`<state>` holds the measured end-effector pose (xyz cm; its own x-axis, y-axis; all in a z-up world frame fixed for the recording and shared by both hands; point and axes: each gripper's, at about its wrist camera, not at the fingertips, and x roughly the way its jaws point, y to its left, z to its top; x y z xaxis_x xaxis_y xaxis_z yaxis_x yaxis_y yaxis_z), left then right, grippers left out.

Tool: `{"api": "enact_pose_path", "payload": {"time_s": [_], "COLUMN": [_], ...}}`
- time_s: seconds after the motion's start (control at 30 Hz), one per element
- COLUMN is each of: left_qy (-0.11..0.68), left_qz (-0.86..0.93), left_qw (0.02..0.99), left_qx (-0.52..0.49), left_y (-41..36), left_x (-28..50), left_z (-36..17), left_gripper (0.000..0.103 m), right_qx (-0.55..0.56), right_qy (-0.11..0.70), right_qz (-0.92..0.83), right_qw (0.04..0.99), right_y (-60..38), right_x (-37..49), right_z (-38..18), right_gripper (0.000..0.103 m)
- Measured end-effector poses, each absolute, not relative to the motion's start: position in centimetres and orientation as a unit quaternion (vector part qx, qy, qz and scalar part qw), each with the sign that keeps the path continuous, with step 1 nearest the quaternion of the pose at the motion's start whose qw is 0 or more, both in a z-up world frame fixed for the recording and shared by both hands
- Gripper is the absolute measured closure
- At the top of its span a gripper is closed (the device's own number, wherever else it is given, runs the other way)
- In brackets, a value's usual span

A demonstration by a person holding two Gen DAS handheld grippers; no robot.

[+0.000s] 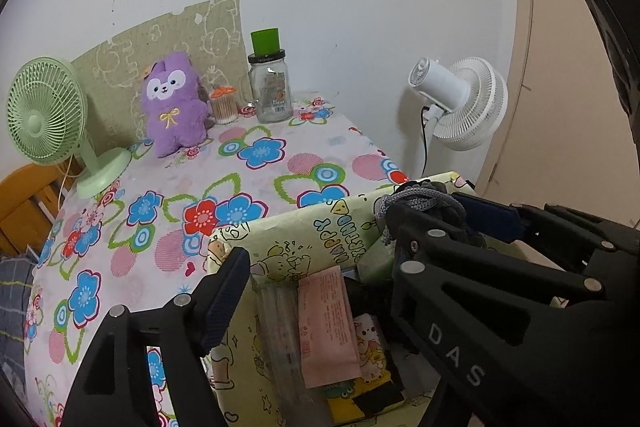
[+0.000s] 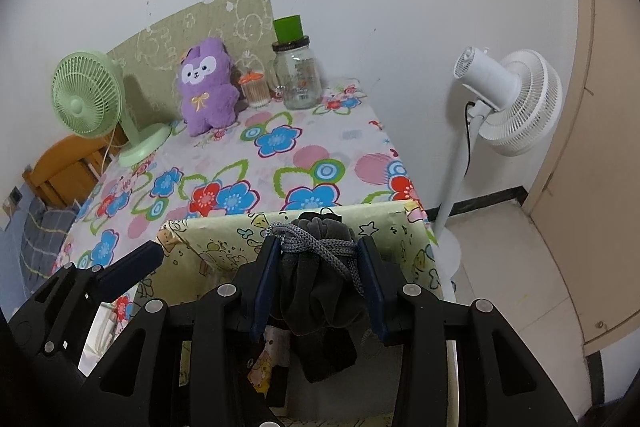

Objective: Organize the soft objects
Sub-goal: 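Lower both items into the box and open both tools, then withdraw both tools from the box back toward the remaining items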

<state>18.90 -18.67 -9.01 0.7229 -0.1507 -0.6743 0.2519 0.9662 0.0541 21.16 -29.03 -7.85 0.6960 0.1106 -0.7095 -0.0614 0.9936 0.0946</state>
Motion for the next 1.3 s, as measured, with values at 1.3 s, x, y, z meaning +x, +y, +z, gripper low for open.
{"api": "enact_pose_path", "payload": {"time_s": [1.3], "left_qy": [0.319], "left_qz": [-0.096], "left_qw": [0.941], "left_qx": [0.061], "left_y": [-13.2], "left_x": [12.7], "left_z": [-5.4], "left_gripper": [0.003], "right_qx": [0.012], "right_qy": [0.318], "right_qz": [0.032], "right_qw": [0.947], "right_y": [-23.8], "right_x": [13.5], "right_z": [-3.2], "right_gripper": [0.013]}}
